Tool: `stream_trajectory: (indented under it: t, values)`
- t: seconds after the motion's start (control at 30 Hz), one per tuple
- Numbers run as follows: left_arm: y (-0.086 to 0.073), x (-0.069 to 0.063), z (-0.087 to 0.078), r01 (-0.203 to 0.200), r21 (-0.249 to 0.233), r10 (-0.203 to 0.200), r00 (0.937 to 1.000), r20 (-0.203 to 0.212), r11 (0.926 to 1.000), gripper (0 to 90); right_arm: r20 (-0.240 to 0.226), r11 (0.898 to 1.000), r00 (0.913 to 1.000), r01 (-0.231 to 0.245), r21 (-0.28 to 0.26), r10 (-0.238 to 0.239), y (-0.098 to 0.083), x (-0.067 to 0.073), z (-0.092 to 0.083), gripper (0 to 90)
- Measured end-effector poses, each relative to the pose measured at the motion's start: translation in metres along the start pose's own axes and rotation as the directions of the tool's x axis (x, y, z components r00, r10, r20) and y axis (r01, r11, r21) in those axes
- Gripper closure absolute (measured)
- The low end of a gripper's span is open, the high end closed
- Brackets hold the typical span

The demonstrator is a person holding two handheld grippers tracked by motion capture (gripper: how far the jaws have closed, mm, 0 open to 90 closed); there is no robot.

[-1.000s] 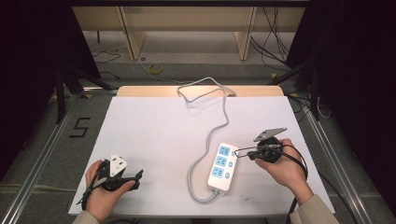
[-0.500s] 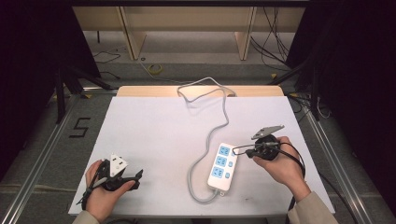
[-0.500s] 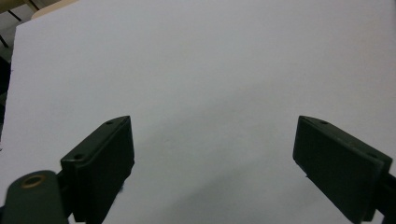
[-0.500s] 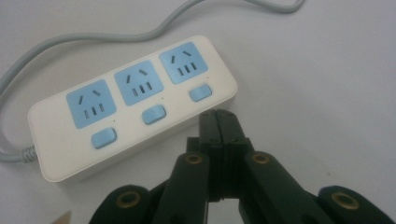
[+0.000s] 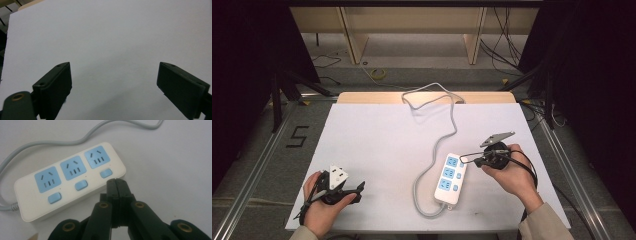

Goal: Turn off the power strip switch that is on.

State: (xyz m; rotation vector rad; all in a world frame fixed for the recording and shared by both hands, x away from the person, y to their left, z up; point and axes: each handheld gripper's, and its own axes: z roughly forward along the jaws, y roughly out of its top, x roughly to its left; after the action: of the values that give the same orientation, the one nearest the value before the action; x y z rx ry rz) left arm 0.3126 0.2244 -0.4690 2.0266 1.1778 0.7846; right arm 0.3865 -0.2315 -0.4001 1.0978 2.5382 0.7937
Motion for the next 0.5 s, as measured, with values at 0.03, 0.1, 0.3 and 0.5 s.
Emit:
stream_trajectory:
  t: [0.03,0.1,0.3,0.5]
  values:
    - [0.0,-0.0002,-0.0001,0.002,0.0,-0.002,1.0,0.0,1.0,12.0,-0.001,1.0,1.0,0.0,0.001,0.0,0.0004,0.0001,0.0,90.0]
    - [0.0,0.0,-0.0002,0.0,-0.001,0.0,1.0,-0.001,1.0,12.0,-0.001,1.0,1.0,0.0,0.003,0.0,0.0011,0.0002,0.0002,90.0]
    - [0.0,0.0,-0.0001,0.001,-0.002,-0.001,1.0,-0.002,1.0,12.0,-0.003,1.0,1.0,-0.002,0.004,0.002,0.0029,0.0001,0.0003,90.0]
    - [0.0001,0.0006,-0.0003,0.002,-0.004,-0.002,1.0,-0.002,1.0,12.0,0.001,1.0,1.0,-0.001,0.003,0.001,0.0046,-0.0004,0.0015,90.0]
